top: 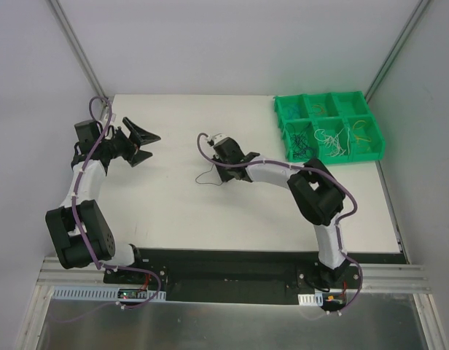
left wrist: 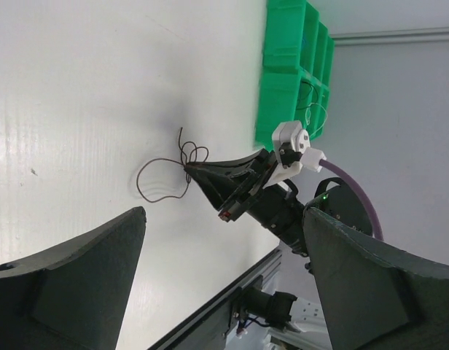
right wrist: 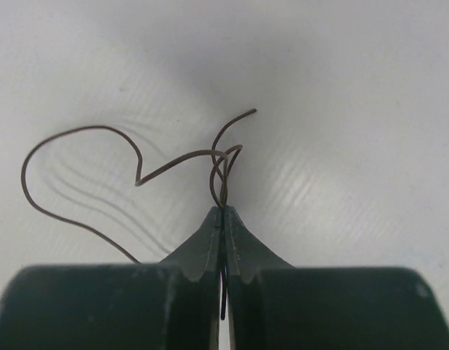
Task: Untangle the cables
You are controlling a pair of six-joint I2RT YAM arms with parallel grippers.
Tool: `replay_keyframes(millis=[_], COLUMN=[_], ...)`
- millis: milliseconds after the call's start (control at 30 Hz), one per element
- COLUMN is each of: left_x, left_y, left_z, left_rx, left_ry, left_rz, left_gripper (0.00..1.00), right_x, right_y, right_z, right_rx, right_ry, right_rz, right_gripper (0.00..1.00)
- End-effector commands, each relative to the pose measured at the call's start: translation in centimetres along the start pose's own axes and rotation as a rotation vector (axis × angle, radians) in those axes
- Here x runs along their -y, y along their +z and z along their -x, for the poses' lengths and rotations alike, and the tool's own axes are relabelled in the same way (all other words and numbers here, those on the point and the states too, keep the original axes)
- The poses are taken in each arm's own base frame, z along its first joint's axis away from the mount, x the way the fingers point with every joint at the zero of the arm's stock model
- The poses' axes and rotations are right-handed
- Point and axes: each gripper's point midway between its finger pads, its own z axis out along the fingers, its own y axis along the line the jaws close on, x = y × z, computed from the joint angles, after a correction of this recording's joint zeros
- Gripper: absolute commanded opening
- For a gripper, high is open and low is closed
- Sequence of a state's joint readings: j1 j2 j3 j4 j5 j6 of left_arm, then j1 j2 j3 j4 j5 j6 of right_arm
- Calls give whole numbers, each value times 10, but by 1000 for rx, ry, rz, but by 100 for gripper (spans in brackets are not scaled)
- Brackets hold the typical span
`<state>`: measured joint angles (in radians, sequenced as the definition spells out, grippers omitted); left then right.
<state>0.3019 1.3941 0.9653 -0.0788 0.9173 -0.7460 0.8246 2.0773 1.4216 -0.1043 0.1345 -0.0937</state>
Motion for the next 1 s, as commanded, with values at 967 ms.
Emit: replay_keyframes(millis=[967], left_x=[77], left_y=[28], left_z=[-92], left_rx=[-342], left_ry=[204], left_rz=[-287], left_gripper=[96], right_x=[424], right_y=[-256], right_z=[98], right_rx=[659], right_ry=[852], right_rz=[-754], right_gripper=[0])
